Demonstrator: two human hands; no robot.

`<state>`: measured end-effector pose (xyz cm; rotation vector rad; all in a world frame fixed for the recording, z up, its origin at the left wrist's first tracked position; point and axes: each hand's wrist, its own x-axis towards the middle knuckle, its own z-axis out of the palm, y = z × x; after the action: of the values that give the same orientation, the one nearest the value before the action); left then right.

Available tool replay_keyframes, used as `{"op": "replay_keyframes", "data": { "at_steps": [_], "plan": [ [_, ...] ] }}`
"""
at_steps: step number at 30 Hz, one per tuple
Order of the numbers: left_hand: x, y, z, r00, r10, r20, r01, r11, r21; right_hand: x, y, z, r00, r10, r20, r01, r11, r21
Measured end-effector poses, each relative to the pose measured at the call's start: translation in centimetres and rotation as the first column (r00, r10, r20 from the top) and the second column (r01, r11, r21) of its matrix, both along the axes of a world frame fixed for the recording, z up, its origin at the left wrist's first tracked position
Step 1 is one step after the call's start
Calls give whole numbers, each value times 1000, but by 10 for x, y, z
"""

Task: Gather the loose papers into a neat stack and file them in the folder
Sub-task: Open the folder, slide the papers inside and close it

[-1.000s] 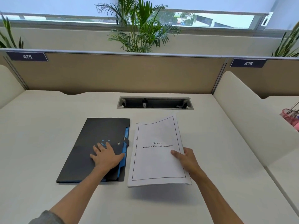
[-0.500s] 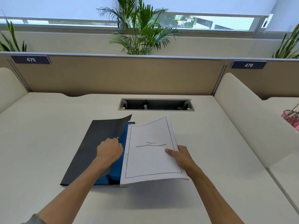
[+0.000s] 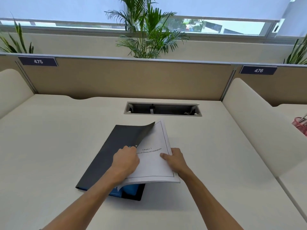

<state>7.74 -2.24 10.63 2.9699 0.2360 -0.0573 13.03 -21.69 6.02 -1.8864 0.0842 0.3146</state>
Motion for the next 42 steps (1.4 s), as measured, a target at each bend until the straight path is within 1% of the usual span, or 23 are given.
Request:
{"op": "replay_keyframes", "data": {
  "at_steps": [5, 13, 18, 24, 27, 31, 35, 39, 42],
  "plan": [
    [-2, -2, 2, 1000, 3, -13, -3, 999, 52, -2, -7, 0, 998, -57, 13, 57, 998, -9],
    [-2, -9, 5, 997, -74, 10, 73, 991, 111, -7, -4, 1, 992, -105, 72, 108, 993, -51],
    [-2, -12, 7, 994, -98, 38, 94, 990, 101, -10, 3, -2, 990, -95, 101, 104, 991, -85],
    [-2, -26, 10, 995, -87, 43, 85, 995, 50, -22, 32, -10, 991, -95, 91, 101, 993, -68],
    [-2, -33, 11, 996, -78, 48, 74, 995, 68, -25, 48, -12, 992, -96, 77, 101, 993, -67],
    [-3, -42, 13, 995, -84, 51, 79, 993, 84, -25, 65, -16, 989, -107, 106, 118, 988, -103],
    [-5, -46, 15, 997, -62, 39, 58, 994, 87, -22, 77, -18, 992, -88, 92, 102, 980, -172],
    [-13, -57, 20, 996, -89, -14, 90, 987, 134, -23, 85, -21, 998, -10, 68, 32, 942, -333],
    [-14, -56, 15, 992, -125, 17, 123, 986, 112, -23, 89, -22, 998, 53, 41, -32, 917, -397]
  ]
}}
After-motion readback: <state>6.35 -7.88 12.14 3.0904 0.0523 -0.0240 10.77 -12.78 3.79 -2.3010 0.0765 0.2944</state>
